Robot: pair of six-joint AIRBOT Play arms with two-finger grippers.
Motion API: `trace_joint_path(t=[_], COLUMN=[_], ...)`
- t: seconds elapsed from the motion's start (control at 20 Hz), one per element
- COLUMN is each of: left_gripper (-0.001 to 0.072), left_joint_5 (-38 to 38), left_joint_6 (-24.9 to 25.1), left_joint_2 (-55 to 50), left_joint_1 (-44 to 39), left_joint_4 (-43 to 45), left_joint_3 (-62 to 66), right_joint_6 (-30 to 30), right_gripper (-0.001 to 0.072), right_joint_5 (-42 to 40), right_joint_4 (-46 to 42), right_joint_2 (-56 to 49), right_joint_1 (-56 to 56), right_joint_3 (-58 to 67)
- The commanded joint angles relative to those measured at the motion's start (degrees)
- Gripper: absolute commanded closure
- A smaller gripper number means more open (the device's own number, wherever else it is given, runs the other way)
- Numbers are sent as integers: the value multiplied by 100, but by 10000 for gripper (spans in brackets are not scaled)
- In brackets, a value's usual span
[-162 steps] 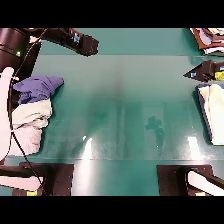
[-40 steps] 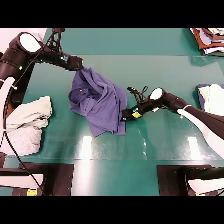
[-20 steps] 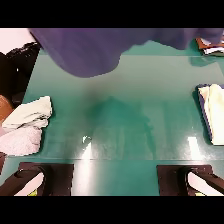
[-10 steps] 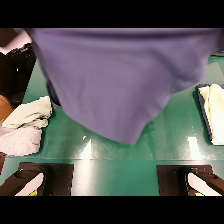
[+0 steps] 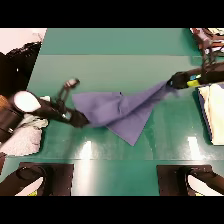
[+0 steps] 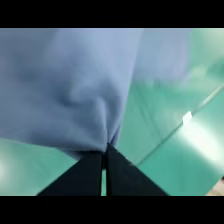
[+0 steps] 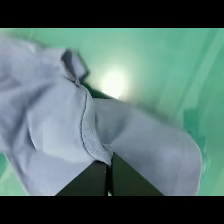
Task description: Fold the shirts.
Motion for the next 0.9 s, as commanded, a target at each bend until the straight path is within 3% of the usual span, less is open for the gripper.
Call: trace_joint_path(t=[0.0,0.05,0.1,0.3,0.5,0.65,0.85], left_gripper=[571,244,49,45,46,46,46], left_joint_5=[428,474,483,-52,354,310,422], left_joint_6=[-282,-415,-535,-531,-697,-715,-157], left_joint_2=[-4,-4,-4,-4,-63,-664,-2037], left_joint_1=[-317,-317,-315,103,1478,2420,2651], left_joint_4=[-42,-46,-46,271,1121,1097,721], left_joint_3=[-894,-881,-815,415,1775,1952,1954], right_joint_6=[4,7,7,4,4,4,7], right_gripper=[699,699,699,699,699,699,699], right_joint_5=[-138,-160,-181,-387,-382,-452,-494], right_joint_4=[13,11,9,9,13,13,15], right_joint_2=[-11,-11,-11,44,46,44,42], right_joint_1=[195,205,205,195,195,195,195], right_joint_3=[-546,-612,-632,-625,-616,-616,-619])
